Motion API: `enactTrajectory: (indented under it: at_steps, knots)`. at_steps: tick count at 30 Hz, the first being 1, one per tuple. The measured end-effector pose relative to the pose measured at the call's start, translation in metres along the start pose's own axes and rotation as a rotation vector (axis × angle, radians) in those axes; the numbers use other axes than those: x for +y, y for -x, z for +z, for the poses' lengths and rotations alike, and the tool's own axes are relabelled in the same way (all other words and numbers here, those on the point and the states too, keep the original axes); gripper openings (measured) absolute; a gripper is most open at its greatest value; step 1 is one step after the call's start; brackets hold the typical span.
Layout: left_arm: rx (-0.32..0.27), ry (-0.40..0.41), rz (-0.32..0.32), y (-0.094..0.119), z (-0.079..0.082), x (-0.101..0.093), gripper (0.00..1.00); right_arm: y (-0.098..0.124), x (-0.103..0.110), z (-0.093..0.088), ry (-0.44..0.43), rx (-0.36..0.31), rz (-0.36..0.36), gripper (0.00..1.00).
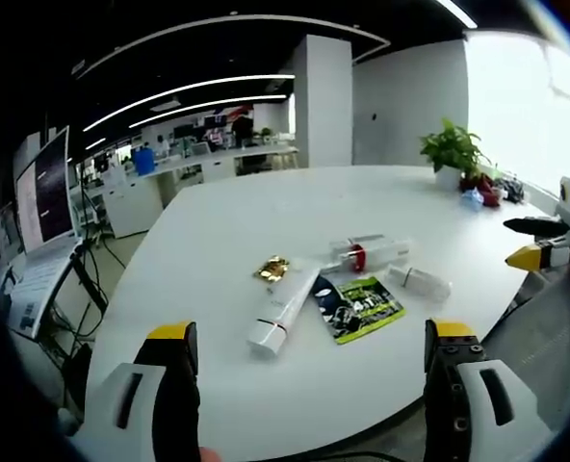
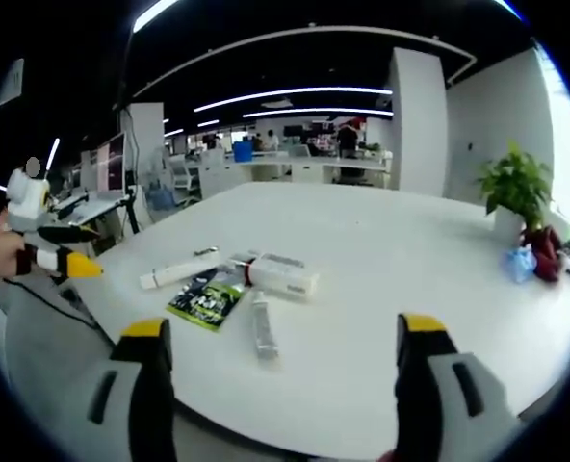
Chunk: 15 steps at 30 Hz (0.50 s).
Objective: Arrange the skincare products in the storage area until every visible bottle or jar stands upright without overlapping.
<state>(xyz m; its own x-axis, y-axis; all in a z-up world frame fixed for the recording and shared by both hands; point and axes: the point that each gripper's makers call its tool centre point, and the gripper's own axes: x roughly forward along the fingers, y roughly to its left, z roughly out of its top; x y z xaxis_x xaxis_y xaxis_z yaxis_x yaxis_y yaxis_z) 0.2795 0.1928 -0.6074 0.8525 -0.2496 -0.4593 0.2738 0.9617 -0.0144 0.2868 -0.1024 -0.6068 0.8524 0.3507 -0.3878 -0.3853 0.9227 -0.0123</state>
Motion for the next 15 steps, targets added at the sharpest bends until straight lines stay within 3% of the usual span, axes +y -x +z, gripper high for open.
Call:
enactTrajectory:
  at_steps: [15]
  knots:
    - [-0.002, 0.003, 0.004, 0.0007, -0.0009, 0.0011, 0.95, 0.0011, 0.0013, -0.0024, -0.001, 0.01, 0.004, 0.97]
